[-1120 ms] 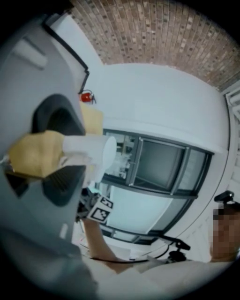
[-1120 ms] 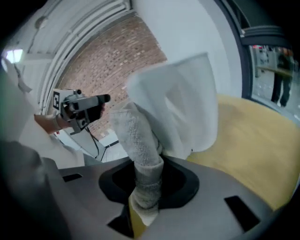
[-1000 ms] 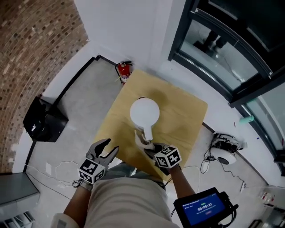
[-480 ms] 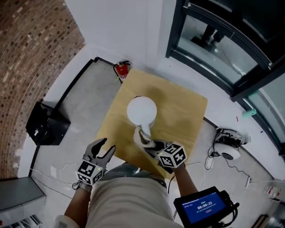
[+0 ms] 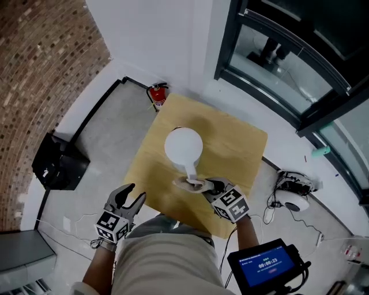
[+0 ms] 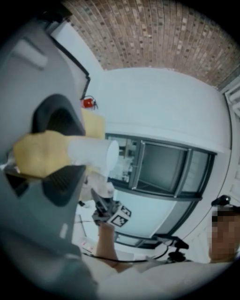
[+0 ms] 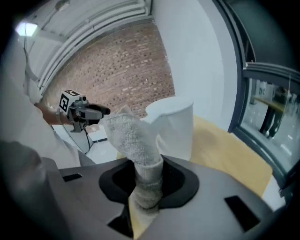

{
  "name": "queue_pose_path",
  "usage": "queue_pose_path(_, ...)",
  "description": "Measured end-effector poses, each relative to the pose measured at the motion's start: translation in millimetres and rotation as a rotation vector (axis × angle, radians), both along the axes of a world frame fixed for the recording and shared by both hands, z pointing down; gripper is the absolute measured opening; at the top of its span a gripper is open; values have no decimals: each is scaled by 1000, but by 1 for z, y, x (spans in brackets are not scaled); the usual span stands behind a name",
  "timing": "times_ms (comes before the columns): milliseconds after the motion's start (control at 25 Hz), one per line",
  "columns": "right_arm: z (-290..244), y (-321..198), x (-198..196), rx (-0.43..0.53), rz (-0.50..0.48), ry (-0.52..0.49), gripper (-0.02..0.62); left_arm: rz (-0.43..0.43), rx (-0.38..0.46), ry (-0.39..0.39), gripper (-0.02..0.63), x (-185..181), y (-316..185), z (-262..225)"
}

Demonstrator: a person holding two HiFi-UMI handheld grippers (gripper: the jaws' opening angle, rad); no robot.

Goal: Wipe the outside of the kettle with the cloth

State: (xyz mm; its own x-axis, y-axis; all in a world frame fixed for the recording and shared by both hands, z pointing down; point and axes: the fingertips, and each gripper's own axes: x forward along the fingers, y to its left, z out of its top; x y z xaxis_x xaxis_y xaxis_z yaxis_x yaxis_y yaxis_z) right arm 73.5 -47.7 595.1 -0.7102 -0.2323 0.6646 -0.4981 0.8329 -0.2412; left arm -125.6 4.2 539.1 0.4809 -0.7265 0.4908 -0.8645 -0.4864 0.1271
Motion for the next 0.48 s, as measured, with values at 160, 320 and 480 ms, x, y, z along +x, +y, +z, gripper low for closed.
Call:
queue_pose_path(160, -43, -24, 29, 72, 60, -32, 112, 10, -7, -25, 186, 0, 6, 0)
queue_pose_path(320, -26, -49, 43, 54, 130, -35, 112, 4, -24, -12, 186, 0, 9, 4)
queue_pose_path(480, 41, -42, 32, -66, 109, 25, 112, 33, -21, -15, 186, 8, 12, 5)
